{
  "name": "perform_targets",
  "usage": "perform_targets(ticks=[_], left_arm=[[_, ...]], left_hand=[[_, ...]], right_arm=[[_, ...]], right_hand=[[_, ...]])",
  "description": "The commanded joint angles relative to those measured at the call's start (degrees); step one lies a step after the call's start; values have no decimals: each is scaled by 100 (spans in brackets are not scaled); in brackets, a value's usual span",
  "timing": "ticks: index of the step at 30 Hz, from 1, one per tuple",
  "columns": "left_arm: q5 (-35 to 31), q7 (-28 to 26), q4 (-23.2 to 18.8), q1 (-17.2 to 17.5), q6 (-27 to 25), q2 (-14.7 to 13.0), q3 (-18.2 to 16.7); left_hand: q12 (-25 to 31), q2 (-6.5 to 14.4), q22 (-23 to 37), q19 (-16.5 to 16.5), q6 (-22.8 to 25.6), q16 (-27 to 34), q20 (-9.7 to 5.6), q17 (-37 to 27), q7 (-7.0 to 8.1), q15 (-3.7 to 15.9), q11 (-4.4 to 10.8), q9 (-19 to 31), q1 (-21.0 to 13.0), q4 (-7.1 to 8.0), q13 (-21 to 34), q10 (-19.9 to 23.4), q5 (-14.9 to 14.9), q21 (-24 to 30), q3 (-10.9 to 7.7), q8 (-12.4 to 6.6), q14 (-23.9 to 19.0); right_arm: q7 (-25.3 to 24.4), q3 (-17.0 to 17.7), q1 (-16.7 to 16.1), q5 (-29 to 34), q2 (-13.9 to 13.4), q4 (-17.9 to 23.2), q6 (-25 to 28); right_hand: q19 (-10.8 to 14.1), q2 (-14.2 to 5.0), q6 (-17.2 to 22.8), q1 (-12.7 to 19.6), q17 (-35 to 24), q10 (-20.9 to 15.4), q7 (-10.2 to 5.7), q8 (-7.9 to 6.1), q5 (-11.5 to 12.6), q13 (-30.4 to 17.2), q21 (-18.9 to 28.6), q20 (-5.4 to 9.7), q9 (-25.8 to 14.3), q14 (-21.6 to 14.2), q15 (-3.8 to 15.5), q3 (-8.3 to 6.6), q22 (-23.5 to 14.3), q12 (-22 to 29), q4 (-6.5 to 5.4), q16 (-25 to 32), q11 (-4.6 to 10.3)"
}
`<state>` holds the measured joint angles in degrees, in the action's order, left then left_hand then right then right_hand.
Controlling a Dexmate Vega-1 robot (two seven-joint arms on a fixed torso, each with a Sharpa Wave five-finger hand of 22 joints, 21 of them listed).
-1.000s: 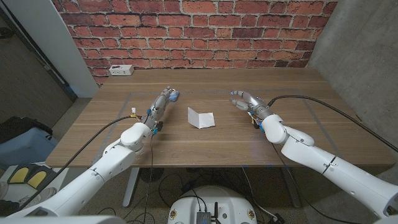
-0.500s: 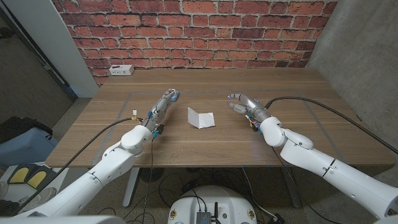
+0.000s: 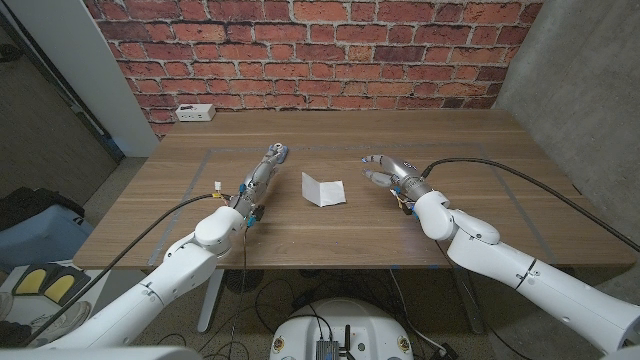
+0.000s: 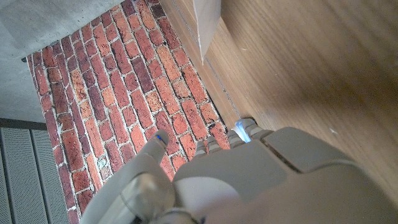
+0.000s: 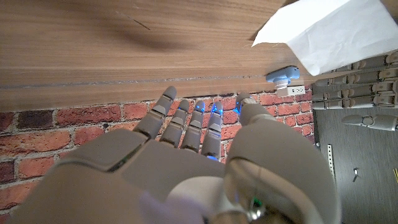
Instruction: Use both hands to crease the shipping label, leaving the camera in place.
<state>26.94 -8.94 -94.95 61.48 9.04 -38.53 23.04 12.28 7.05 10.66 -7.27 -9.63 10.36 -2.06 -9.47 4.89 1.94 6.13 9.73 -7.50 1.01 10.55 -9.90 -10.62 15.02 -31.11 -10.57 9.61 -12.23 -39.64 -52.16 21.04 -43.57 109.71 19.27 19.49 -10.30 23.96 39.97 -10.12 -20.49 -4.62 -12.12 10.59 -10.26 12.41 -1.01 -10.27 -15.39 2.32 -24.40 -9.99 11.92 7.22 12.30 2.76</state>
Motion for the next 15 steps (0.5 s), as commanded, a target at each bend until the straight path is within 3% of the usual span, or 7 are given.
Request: perform_targets(ticks=[1, 5, 8, 11, 12, 14, 15], left_arm=[[21, 44, -13, 77, 61, -12, -10], [40, 81, -1, 89, 72, -16, -5], [51, 105, 14, 100, 92, -17, -3], [60, 156, 41, 90, 106, -18, 14], [66, 181, 54, 83, 113, -17, 22], [72, 220, 73, 71, 120, -15, 39], [74, 241, 88, 62, 124, -10, 50]], left_hand=[[-30, -10, 16, 32, -29, -9, -84, -29, -43, 188, -59, 31, -55, -36, 8, -119, 22, -16, 4, 4, 274], [-46, -10, 18, 34, -38, -14, -80, -31, -44, 180, -5, 32, -53, -40, 9, -129, 22, -37, 12, 9, 283], [-46, -12, 20, 41, -42, -14, -78, -33, -41, 184, -70, 32, -50, -40, 10, -112, 23, -49, 19, 11, 282], [-45, -14, 21, 44, -36, -14, -72, -33, -45, 183, -16, 32, -48, -42, 10, -97, 23, -59, 24, 8, 279], [-49, -16, 23, 41, -40, -12, -85, -33, -52, 189, -108, 32, -45, -42, 10, -103, 24, -65, 28, 10, 274], [-51, -15, 24, 50, -31, -12, -78, -33, -48, 186, -19, 32, -44, -42, 10, -100, 23, -67, 30, 7, 275], [-53, -18, 24, 54, -29, -12, -78, -33, -50, 186, -78, 32, -43, -44, 10, -101, 24, -70, 33, 7, 272]], right_arm=[[94, -134, -22, 274, 67, 97, 226], [161, -152, -24, 292, 68, 133, 271], [279, -186, 2, 295, 66, 164, 310], [404, -222, 48, 274, 76, 155, 324], [441, -244, 66, 290, 85, 155, 357], [556, -269, 103, 274, 80, 162, 395], [587, -293, 126, 288, 90, 151, 411]], right_hand=[[90, 54, 39, 130, 2, -33, -79, 30, 8, -19, 38, -2, -30, -127, 198, -16, -14, -35, 106, 14, 72], [108, 86, 27, 147, 0, -48, -84, 43, 0, -19, 39, -5, -31, -153, 208, -2, -15, -39, 124, 16, 98], [106, 87, 12, 147, -6, -36, -97, 54, -4, -20, 36, 3, -32, -142, 214, 7, -16, -49, 120, 9, 104], [81, 34, -17, 91, -36, 20, -115, 75, -13, -22, 20, 21, -36, -91, 208, 33, -20, -82, 46, -3, 132], [60, 30, -51, 57, -47, 48, -110, 93, -19, -23, 8, 21, -37, -52, 206, 56, -21, -96, 15, -16, 100], [35, 37, -100, 22, -55, 85, -101, 115, -26, -24, -5, 23, -39, 3, 195, 84, -22, -113, -12, -35, 92], [26, 43, -132, 5, -58, 93, -111, 127, -30, -24, -10, 19, -40, 12, 191, 97, -23, -116, -23, -37, 88]])
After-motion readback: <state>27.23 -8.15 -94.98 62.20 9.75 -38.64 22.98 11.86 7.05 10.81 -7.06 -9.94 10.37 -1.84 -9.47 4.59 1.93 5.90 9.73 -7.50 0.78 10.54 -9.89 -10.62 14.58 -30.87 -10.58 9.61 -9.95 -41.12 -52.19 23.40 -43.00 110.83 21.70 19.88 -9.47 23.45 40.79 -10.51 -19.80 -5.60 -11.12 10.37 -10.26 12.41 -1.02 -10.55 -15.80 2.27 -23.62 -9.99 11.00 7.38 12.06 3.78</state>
